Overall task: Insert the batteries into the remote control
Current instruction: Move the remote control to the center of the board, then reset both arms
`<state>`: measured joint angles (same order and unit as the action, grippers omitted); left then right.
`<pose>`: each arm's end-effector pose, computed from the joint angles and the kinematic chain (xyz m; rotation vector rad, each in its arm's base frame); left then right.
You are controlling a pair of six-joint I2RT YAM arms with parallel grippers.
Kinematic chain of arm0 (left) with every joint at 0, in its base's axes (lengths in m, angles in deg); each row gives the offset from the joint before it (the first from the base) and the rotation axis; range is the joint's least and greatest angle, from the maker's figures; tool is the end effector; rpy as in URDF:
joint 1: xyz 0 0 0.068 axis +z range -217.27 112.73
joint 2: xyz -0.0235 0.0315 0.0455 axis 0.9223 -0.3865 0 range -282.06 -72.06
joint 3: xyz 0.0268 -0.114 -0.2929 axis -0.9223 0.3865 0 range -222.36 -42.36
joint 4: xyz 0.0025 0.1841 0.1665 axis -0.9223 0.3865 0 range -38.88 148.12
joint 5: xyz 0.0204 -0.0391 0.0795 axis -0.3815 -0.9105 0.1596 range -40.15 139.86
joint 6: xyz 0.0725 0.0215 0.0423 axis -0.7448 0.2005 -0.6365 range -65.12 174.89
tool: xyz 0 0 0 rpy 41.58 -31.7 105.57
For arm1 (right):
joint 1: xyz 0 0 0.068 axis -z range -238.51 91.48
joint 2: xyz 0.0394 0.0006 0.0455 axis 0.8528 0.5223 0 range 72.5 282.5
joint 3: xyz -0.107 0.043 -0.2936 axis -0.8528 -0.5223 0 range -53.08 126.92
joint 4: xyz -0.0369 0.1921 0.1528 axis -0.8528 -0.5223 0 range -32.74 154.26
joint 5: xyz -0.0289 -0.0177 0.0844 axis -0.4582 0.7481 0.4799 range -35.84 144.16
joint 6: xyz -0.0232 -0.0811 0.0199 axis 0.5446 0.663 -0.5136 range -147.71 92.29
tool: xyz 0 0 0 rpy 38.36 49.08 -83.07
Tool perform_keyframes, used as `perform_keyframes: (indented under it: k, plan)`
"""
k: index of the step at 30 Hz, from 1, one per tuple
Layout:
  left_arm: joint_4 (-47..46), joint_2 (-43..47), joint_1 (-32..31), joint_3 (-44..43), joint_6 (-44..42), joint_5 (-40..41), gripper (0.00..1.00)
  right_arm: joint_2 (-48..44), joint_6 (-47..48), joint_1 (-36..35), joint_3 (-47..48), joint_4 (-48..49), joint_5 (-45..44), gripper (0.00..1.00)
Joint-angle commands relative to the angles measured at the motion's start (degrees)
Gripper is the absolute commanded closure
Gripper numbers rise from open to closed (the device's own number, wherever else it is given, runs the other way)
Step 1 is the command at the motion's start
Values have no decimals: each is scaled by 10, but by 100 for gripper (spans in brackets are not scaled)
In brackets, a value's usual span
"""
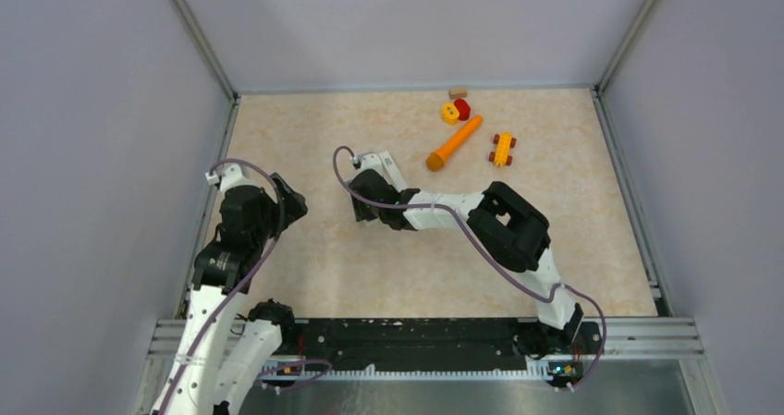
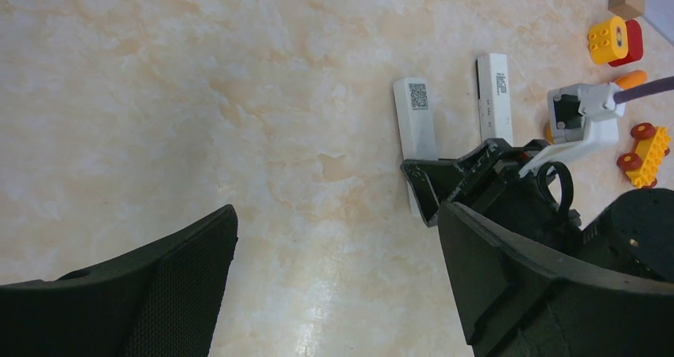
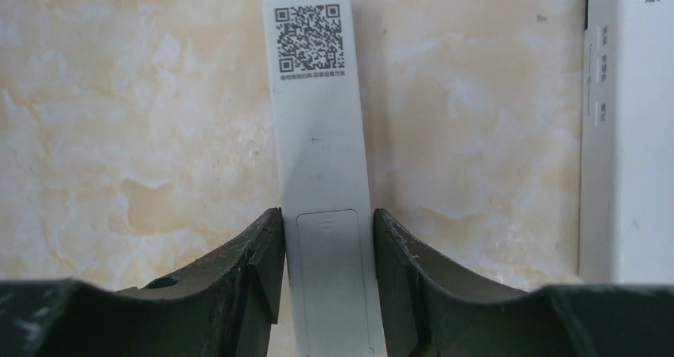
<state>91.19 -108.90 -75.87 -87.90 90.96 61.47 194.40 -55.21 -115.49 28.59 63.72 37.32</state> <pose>0.1209 -0.0027 0.3147 -0.6187 2.0235 -0.2521 0.2961 0.4150 0.1754 -0.4306 2.2452 0.4524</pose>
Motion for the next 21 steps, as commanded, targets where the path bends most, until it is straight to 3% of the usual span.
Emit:
perform_keyframes:
  k: [1, 9, 16, 21]
  plan:
    - [11, 15, 3, -26, 10, -4, 1, 22, -8, 11, 52, -3, -5, 52]
    - [-44, 45, 3, 8, -63, -98, 1, -56, -12, 13, 30, -22, 7, 28]
    - [-43, 14, 3, 7, -46, -160, 1, -180, -42, 34, -71, -2, 86, 27]
    - [-38, 14, 3, -34, -71, -145, 1, -329, -25, 44, -168, -18, 23, 26]
